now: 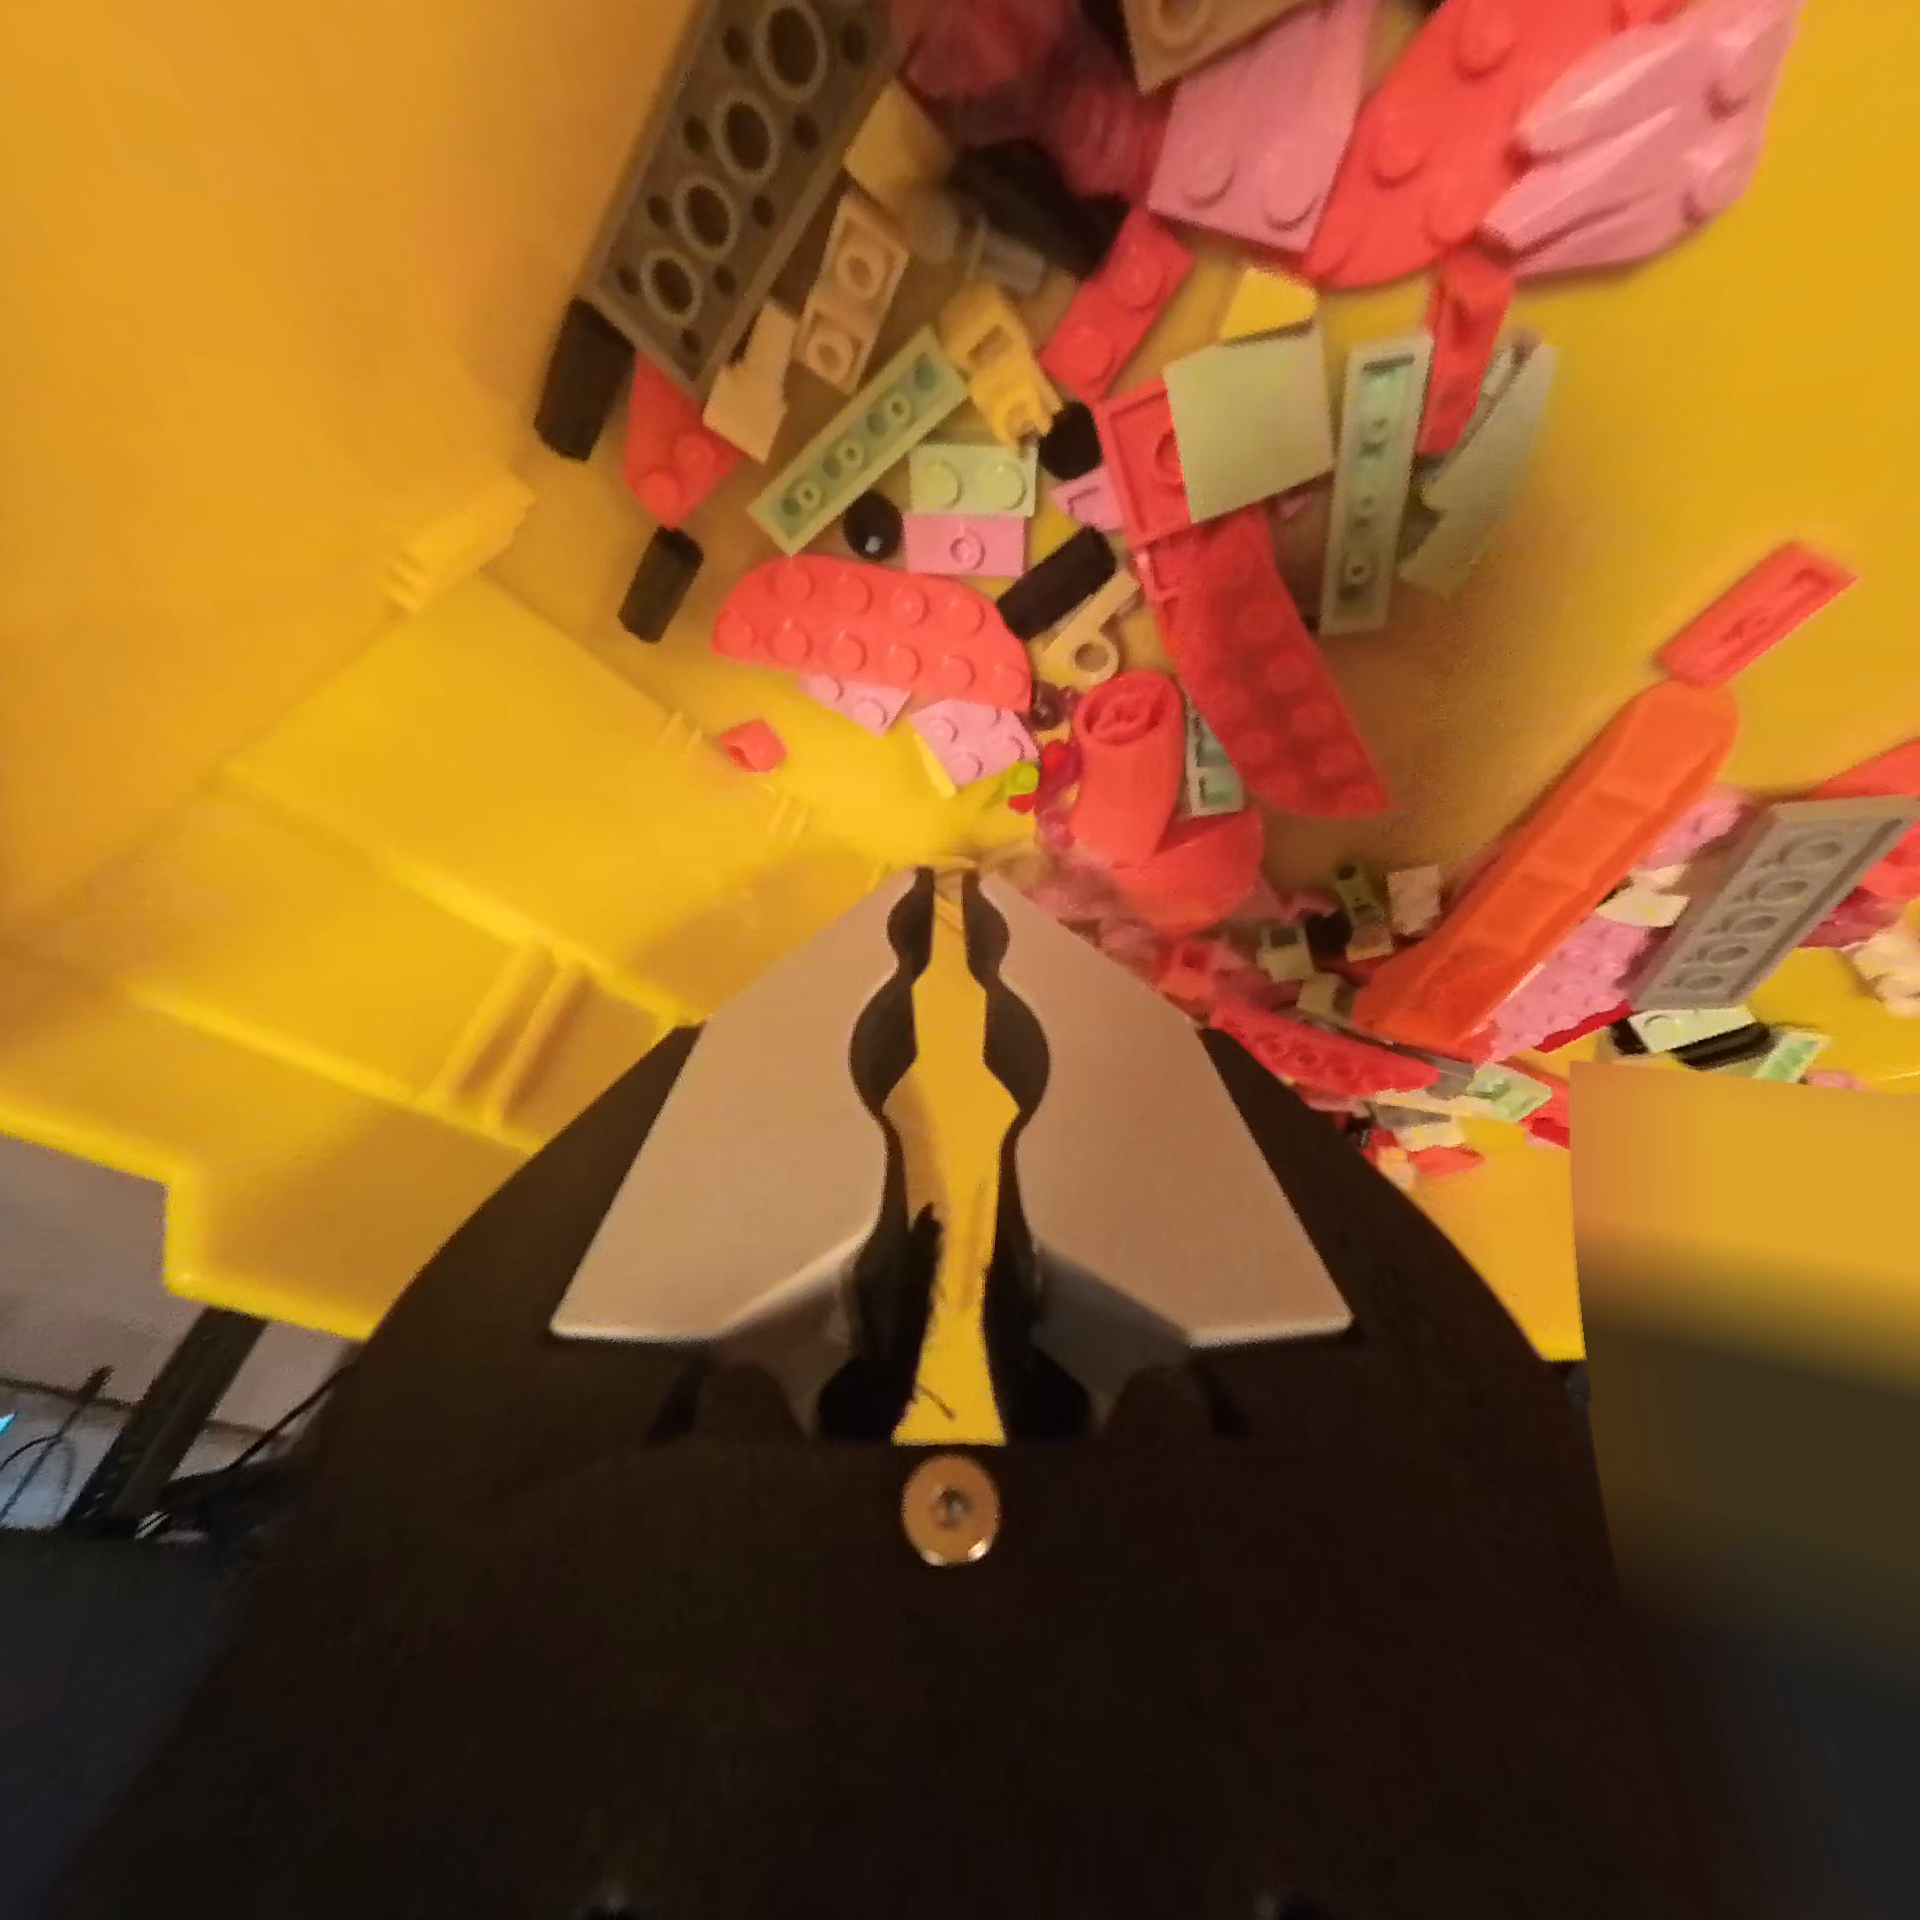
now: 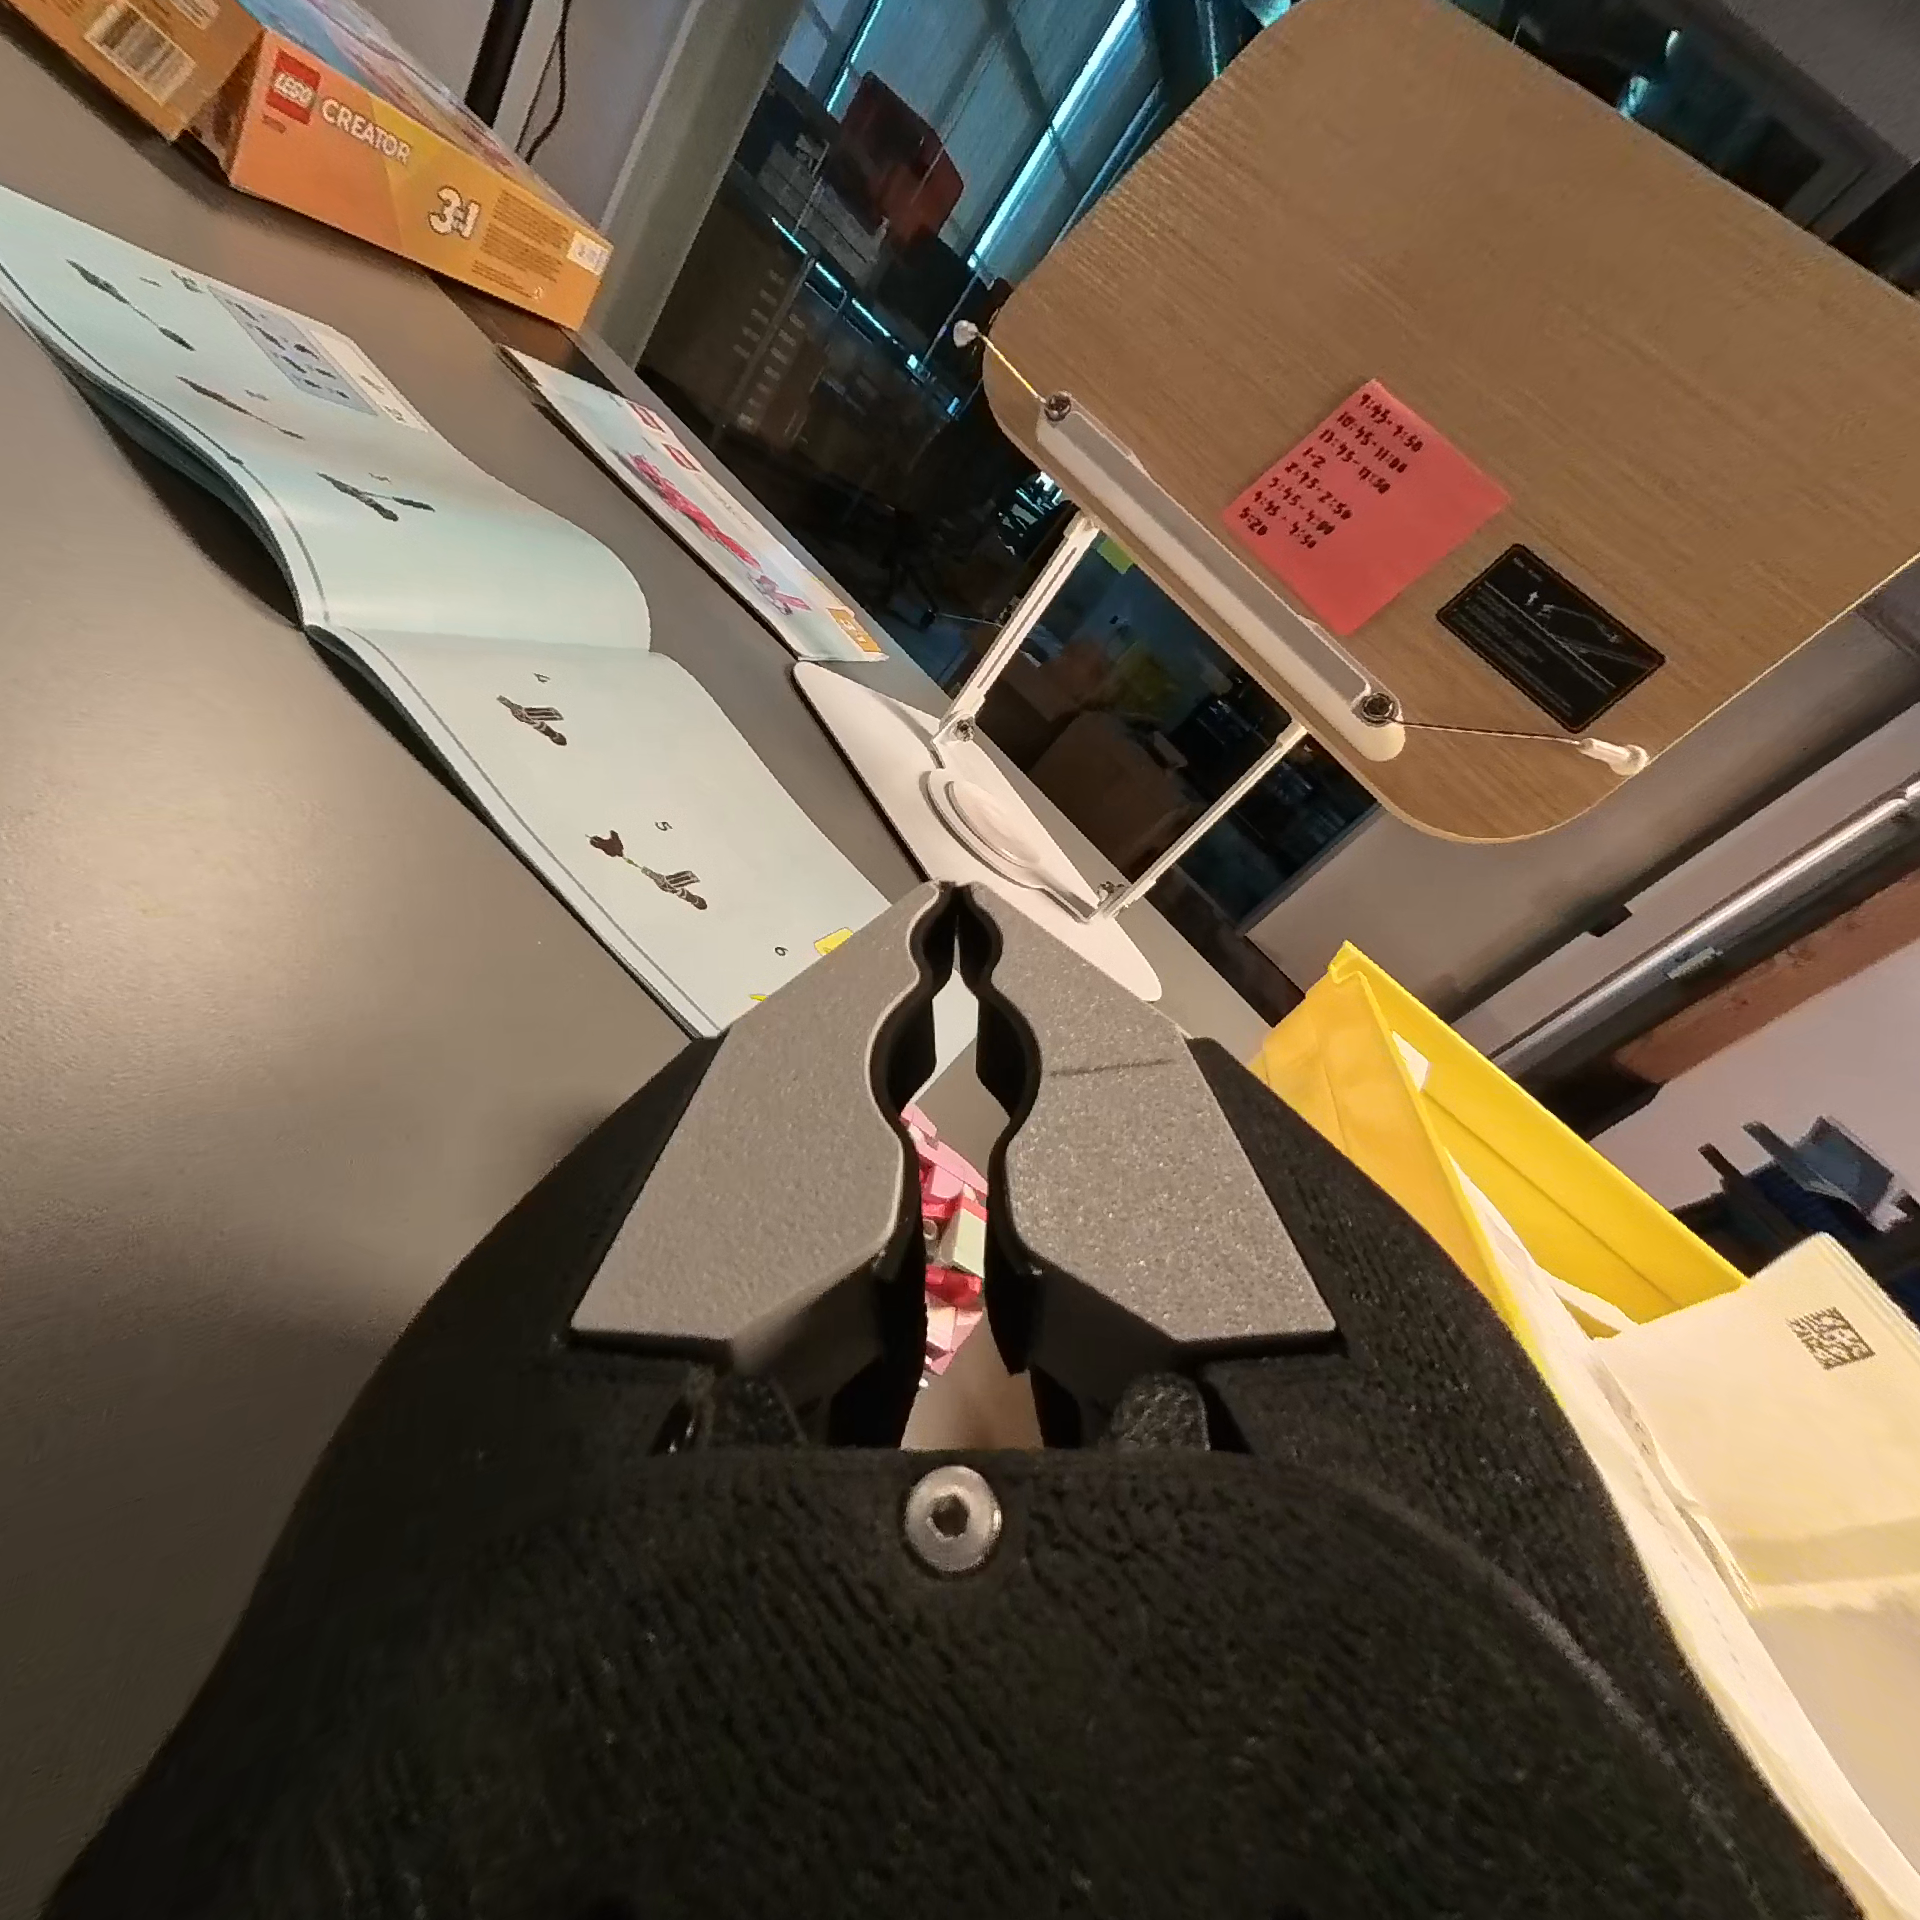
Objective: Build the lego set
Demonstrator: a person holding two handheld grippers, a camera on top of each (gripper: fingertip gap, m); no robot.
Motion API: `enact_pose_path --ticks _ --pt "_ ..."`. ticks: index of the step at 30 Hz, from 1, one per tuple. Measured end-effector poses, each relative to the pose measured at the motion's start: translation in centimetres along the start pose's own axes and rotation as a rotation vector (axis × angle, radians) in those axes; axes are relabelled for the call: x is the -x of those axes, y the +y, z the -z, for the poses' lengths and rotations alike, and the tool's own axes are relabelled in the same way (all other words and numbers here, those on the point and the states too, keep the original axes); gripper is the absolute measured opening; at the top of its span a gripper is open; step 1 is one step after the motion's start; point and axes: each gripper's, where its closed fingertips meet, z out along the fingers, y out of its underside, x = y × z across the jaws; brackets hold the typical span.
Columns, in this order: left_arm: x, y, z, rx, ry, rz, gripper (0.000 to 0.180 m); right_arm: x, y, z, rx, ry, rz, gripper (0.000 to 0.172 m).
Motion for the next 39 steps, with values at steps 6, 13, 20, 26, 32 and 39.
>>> enact_pose_path --ticks 6,13,20,26,32,39 --pt "0.2 0.3 -0.4 0.059 -0.051 -0.047 0.005 0.1 0.1 0.0 0.004 -0.002 0.005 0.0" --pt "0.4 0.3 -0.9 0.087 -0.049 -0.054 0.002 0.1 0.2 -0.1 0.012 -0.004 0.008 0.0" --pt "0.8 -0.5 -0.7 0.013 -0.043 -0.065 0.002 0.1 0.2 -0.1 0.013 -0.005 0.008 0.0" --pt "0.8 -0.4 1.9 -0.138 -0.039 -0.029 0.002 0.0 0.1 -0.1 0.007 0.0 0.003 0.0" --pt "-12.6 -0.2 17.5 -0.87 0.399 -0.186 0.002 0.3 -0.4 -0.1 -0.009 -0.006 -0.002 0.0" --pt "-33.4 3.3 16.9 -0.891 0.544 -0.68 0.002 1.0 -1.3 0.1 -0.037 -0.021 0.025 0.0"
